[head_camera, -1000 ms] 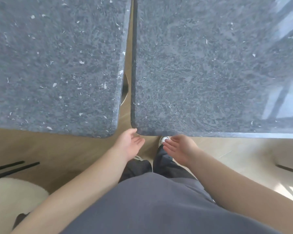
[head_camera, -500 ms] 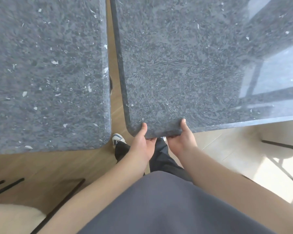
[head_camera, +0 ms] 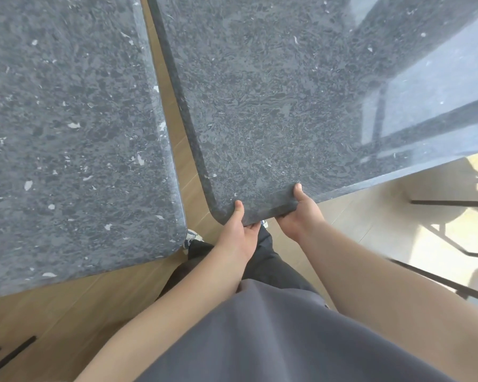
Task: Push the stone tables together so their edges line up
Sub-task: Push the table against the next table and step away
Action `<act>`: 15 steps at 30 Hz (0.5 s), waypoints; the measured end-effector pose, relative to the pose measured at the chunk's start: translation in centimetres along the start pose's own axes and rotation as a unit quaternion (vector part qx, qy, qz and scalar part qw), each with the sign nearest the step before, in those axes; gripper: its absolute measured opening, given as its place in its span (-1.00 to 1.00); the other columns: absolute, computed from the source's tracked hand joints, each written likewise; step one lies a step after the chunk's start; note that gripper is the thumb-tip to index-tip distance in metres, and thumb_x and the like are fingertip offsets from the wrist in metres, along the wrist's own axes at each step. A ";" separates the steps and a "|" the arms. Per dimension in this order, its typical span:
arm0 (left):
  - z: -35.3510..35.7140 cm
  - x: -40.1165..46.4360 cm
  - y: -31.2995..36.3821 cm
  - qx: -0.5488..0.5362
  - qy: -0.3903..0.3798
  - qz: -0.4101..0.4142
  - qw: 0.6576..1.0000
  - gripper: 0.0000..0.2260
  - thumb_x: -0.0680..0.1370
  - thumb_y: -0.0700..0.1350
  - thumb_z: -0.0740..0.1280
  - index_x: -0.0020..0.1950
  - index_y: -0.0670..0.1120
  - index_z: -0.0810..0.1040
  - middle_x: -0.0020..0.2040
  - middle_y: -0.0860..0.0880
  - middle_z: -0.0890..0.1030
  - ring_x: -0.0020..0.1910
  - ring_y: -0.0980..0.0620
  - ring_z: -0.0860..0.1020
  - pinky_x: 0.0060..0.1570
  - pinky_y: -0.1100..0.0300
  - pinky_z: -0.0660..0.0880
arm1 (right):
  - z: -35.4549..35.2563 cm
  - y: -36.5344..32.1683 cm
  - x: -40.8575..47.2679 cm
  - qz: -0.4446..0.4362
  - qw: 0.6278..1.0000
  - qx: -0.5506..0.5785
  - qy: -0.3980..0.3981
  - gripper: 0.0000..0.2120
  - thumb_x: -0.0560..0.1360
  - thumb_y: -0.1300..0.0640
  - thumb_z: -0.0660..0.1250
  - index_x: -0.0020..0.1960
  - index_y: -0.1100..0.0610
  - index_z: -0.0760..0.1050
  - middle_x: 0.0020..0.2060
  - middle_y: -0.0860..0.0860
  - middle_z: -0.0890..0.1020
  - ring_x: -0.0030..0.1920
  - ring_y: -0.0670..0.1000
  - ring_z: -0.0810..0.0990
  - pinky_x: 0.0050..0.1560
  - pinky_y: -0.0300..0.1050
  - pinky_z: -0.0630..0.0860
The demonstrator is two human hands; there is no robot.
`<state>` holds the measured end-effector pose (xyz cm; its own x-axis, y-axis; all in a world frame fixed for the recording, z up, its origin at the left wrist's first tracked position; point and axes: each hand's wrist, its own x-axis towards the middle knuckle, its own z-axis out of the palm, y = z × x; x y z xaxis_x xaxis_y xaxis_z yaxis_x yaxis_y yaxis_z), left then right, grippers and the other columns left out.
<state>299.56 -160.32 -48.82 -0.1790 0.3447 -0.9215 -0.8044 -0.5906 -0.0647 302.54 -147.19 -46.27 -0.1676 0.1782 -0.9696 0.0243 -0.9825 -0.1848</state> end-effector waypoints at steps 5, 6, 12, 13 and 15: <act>-0.4 0.1 0.7 0.003 0.003 -0.025 1.000 -0.73 0.63 0.00 0.39 0.11 -0.21 0.58 -0.06 -0.10 0.75 0.38 -0.06 0.52 0.54 0.01 0.28 | 0.0 0.4 0.1 -0.007 1.000 -0.005 -0.002 -0.59 0.55 -0.07 0.44 0.15 0.27 0.53 -0.17 0.22 0.74 -0.25 0.20 0.75 -0.37 0.05 0.66; -0.4 0.1 0.8 0.001 0.002 -0.025 1.000 -0.74 0.64 0.00 0.38 0.09 -0.21 0.57 -0.10 -0.10 0.76 0.40 -0.07 0.50 0.53 0.01 0.28 | 0.0 0.5 0.1 -0.009 1.000 -0.003 -0.001 -0.59 0.55 -0.07 0.44 0.15 0.26 0.54 -0.17 0.22 0.74 -0.25 0.20 0.75 -0.37 0.05 0.66; -0.4 -0.3 2.6 0.019 0.013 -0.002 1.000 -0.78 0.64 -0.06 0.39 0.09 -0.23 0.57 0.06 -0.17 0.71 0.37 -0.13 0.53 0.48 -0.05 0.36 | 1.1 1.9 0.4 -0.026 0.999 -0.009 0.022 -0.57 0.56 -0.06 0.42 0.23 0.26 0.53 0.06 0.20 0.72 -0.06 0.17 0.75 -0.09 0.09 0.68; -0.3 -0.3 3.0 0.026 0.016 0.009 0.999 -0.78 0.64 -0.07 0.38 0.12 -0.23 0.55 0.16 -0.20 0.67 0.36 -0.16 0.54 0.47 -0.08 0.38 | 1.4 2.2 0.5 -0.028 0.999 -0.008 0.026 -0.56 0.56 -0.06 0.42 0.27 0.25 0.53 0.09 0.19 0.71 0.01 0.17 0.72 0.02 0.11 0.66; -0.4 -0.3 3.7 0.036 0.018 0.021 0.999 -0.76 0.64 -0.08 0.38 0.19 -0.24 0.53 0.28 -0.23 0.61 0.34 -0.20 0.55 0.43 -0.12 0.42 | 1.9 2.8 0.5 -0.027 0.999 -0.003 0.026 -0.54 0.56 -0.06 0.42 0.30 0.24 0.51 0.15 0.18 0.69 0.10 0.17 0.69 0.16 0.13 0.62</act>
<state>296.84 -162.89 -48.89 -0.1941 0.2935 -0.9360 -0.8351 -0.5501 0.0007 300.65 -149.99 -46.97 -0.1175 0.2344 -0.9650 0.0221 -0.9709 -0.2385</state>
